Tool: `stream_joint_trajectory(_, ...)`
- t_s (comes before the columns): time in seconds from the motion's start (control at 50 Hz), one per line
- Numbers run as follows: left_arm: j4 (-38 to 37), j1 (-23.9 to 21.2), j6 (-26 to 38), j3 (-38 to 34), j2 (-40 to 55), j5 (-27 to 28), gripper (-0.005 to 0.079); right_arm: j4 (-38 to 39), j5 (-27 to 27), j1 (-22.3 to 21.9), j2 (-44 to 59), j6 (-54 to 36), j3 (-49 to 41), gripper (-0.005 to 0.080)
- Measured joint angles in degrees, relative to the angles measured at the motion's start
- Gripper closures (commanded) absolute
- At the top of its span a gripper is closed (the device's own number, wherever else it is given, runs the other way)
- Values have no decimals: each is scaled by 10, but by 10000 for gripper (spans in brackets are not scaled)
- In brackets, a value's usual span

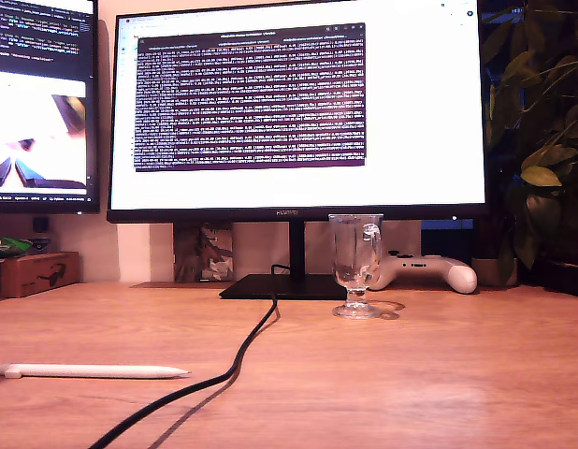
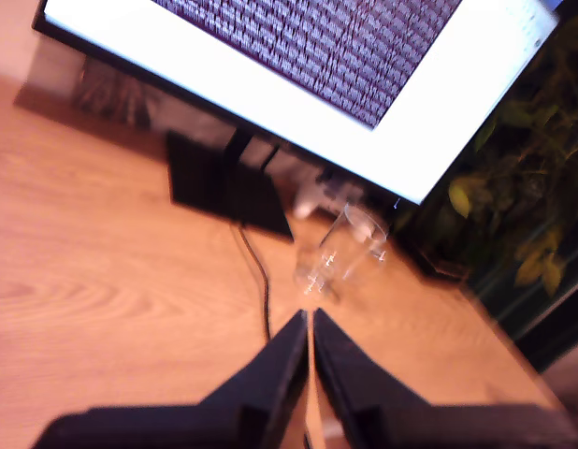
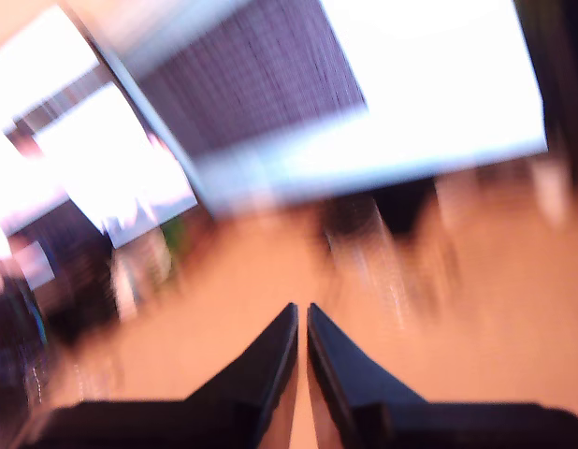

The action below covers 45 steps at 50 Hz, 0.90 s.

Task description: Pick the small glass cups in front of you with each of your hands, and place them behind the white pen

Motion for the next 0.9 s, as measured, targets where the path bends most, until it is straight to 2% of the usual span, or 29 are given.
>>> stream_joint_trajectory(0.1,-94,0,53,67,68,-43,762,-30,5,23,93,-37,63,764)
stream_joint_trajectory(0.12,-109,0,88,78,79,-54,762,-33,9,27,107,-53,73,764)
stream_joint_trajectory(0.24,-205,0,169,160,158,-125,762,-55,40,70,204,-70,146,764)
stream_joint_trajectory(0.52,-386,0,237,328,300,-207,762,-88,150,181,430,-110,236,744)
stream_joint_trajectory(0.54,-398,0,249,336,307,-227,762,-87,162,186,444,-114,239,737)
stream_joint_trajectory(0.6,-432,0,263,363,328,-260,762,-85,186,203,490,-122,247,691)
stream_joint_trajectory(0.74,-478,0,276,382,363,-325,761,-86,223,225,571,-128,281,452)
stream_joint_trajectory(0.9,-496,0,289,382,373,-353,761,-88,225,228,615,-126,343,375)
